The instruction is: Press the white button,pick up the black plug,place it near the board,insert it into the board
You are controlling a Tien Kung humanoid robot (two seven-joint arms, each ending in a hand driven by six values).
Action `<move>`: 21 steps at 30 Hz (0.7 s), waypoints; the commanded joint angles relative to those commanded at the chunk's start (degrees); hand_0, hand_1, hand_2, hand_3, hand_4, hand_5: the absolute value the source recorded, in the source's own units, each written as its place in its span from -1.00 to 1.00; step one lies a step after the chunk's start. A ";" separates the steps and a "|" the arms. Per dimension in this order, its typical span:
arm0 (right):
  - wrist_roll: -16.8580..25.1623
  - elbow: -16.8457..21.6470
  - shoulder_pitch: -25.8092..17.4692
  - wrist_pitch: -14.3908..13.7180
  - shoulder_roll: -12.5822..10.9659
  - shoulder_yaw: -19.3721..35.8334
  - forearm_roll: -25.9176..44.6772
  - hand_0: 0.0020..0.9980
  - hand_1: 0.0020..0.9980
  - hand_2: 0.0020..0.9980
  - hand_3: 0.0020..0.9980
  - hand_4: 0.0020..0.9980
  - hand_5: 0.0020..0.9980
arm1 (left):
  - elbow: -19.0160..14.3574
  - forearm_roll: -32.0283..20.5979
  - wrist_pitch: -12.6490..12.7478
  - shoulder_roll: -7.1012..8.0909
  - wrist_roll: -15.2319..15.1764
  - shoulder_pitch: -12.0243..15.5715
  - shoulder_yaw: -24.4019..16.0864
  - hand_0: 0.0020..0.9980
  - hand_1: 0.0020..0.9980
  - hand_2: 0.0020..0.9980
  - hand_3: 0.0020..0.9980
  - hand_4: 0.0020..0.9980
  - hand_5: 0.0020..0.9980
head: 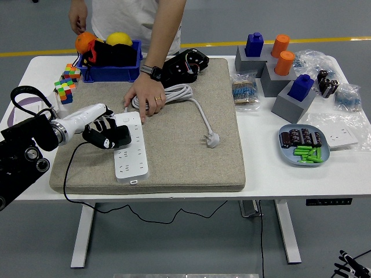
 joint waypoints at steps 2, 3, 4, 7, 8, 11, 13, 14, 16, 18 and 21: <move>-0.02 -0.01 0.03 -0.01 -0.05 -0.09 0.02 0.45 0.22 0.10 0.34 0.48 0.00 | 0.48 0.59 0.00 -0.05 -0.05 -0.45 0.21 -0.06 -0.15 -0.20 -0.11 0.51 -1.00; -0.02 0.00 0.03 -0.01 -0.06 -0.12 0.03 0.45 0.22 0.10 0.34 0.48 0.00 | 0.63 0.71 -0.05 -0.05 0.00 -0.60 0.29 -0.06 -0.15 -0.20 -0.11 0.51 -1.00; -0.05 -0.02 0.01 -0.01 -0.09 -0.16 0.00 0.45 0.22 0.10 0.34 0.48 0.00 | 0.90 0.88 -0.12 -0.01 0.08 -0.80 0.44 -0.06 -0.15 -0.20 -0.11 0.51 -1.00; -0.07 -0.04 0.00 -0.02 -0.14 -0.26 -0.03 0.45 0.22 0.11 0.34 0.48 0.00 | 1.28 1.06 -0.25 0.08 0.18 -1.09 0.84 -0.06 -0.14 -0.20 -0.11 0.49 -1.00; -0.08 -0.04 -0.01 -0.02 -0.16 -0.31 -0.01 0.45 0.22 0.11 0.34 0.48 0.00 | 1.42 0.89 -0.21 0.12 0.04 -1.19 1.09 -0.06 -0.14 -0.20 -0.11 0.49 -1.00; -0.09 -0.05 -0.03 -0.01 -0.17 -0.45 -0.01 0.45 0.22 0.11 0.34 0.48 0.00 | 1.69 0.67 -0.24 0.11 -0.12 -1.32 1.57 -0.06 -0.15 -0.19 -0.11 0.46 -1.00; -0.10 -0.06 -0.05 -0.01 -0.19 -0.55 0.01 0.45 0.22 0.11 0.34 0.48 0.00 | 1.77 0.54 -0.20 0.07 -0.35 -1.35 1.99 -0.06 -0.15 -0.19 -0.11 0.46 -1.00; -0.11 -0.06 -0.07 -0.01 -0.20 -0.60 0.02 0.45 0.22 0.11 0.34 0.48 0.00 | 1.81 0.46 -0.18 0.08 -0.47 -1.42 2.28 -0.06 -0.15 -0.19 -0.11 0.46 -1.00; -0.11 -0.07 -0.13 -0.02 -0.24 -0.68 0.02 0.45 0.22 0.11 0.34 0.48 0.00 | 1.88 0.46 -0.15 0.10 -0.65 -1.53 2.86 -0.06 -0.15 -0.19 -0.11 0.46 -1.00; -0.11 -0.07 -0.14 -0.04 -0.26 -0.68 -0.01 0.45 0.22 0.11 0.34 0.48 0.00 | 1.87 0.46 -0.17 0.15 -0.70 -1.64 3.20 -0.05 -0.15 -0.20 -0.11 0.46 -1.00; -0.10 -0.05 -0.07 -0.04 -0.29 -0.67 0.02 0.45 0.22 0.11 0.34 0.48 0.00 | 1.82 1.27 -0.23 0.36 -0.70 -2.27 3.95 -0.05 -0.15 -0.20 -0.11 0.46 -1.00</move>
